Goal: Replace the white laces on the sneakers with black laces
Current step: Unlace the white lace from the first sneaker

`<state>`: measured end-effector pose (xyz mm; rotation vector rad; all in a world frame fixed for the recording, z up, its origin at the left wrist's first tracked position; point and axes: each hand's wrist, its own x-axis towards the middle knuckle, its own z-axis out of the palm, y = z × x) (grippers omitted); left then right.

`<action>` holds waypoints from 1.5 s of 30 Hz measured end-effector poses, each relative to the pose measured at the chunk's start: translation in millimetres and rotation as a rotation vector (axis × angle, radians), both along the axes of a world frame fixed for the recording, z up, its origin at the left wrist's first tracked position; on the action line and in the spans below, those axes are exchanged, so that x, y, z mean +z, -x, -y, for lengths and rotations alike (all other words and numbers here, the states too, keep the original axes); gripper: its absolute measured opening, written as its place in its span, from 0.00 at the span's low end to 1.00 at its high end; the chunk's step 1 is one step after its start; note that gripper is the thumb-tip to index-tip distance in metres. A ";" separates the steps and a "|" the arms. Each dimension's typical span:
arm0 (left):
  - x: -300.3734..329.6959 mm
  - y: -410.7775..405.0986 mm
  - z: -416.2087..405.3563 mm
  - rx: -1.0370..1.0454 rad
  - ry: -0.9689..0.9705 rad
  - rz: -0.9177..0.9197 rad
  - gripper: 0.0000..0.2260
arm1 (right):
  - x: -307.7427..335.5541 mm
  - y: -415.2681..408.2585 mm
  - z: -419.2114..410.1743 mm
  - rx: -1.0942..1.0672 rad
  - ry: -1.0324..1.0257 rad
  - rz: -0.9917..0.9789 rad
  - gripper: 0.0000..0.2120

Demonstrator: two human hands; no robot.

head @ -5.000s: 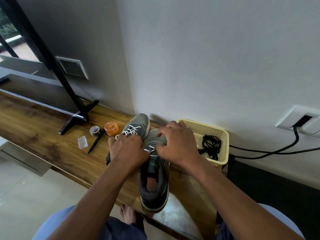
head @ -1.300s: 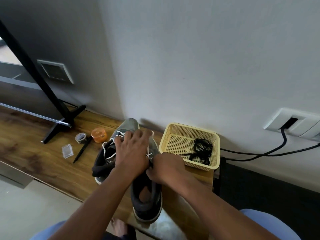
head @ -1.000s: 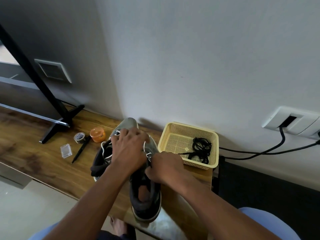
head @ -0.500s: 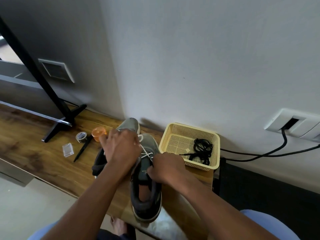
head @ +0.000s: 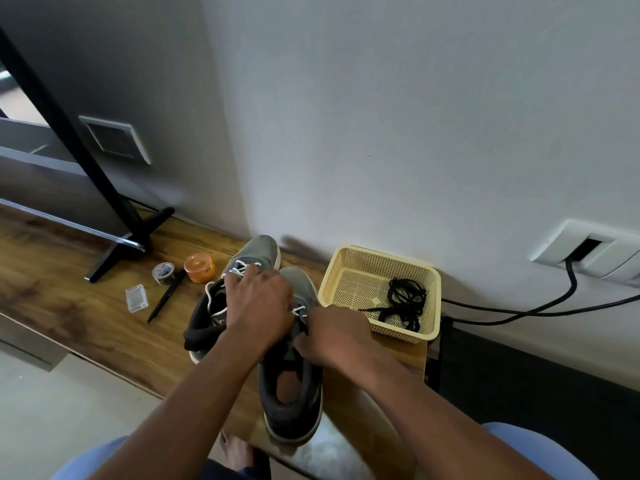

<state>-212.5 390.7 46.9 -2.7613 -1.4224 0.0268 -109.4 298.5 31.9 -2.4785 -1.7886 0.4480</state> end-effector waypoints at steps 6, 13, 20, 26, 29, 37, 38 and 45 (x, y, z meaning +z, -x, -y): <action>15.2 15.3 -16.6 0.230 -0.080 0.264 0.02 | 3.6 1.9 0.7 -0.004 0.006 -0.021 0.13; 13.0 10.0 -11.8 0.017 0.077 0.100 0.16 | 1.3 2.0 -0.9 -0.013 -0.005 0.002 0.14; 5.4 3.1 -5.8 -0.005 0.018 0.003 0.07 | -4.6 2.8 0.0 -0.012 -0.040 0.034 0.20; 7.4 3.4 -7.0 0.018 0.200 0.156 0.03 | -2.8 2.5 -1.7 -0.054 0.006 0.018 0.20; 7.9 5.9 -11.3 0.039 0.275 0.210 0.04 | -1.0 1.1 -1.2 -0.059 0.026 0.001 0.21; 26.2 29.9 -28.5 0.193 0.006 0.294 0.05 | -1.0 1.4 -0.4 -0.039 -0.025 0.044 0.21; 27.9 32.5 -29.5 0.209 0.007 0.285 0.09 | -0.5 2.9 -0.8 -0.043 -0.075 0.063 0.20; 32.6 37.6 -25.5 0.072 0.208 0.294 0.06 | 3.7 15.9 -15.7 -0.039 -0.387 -0.014 0.10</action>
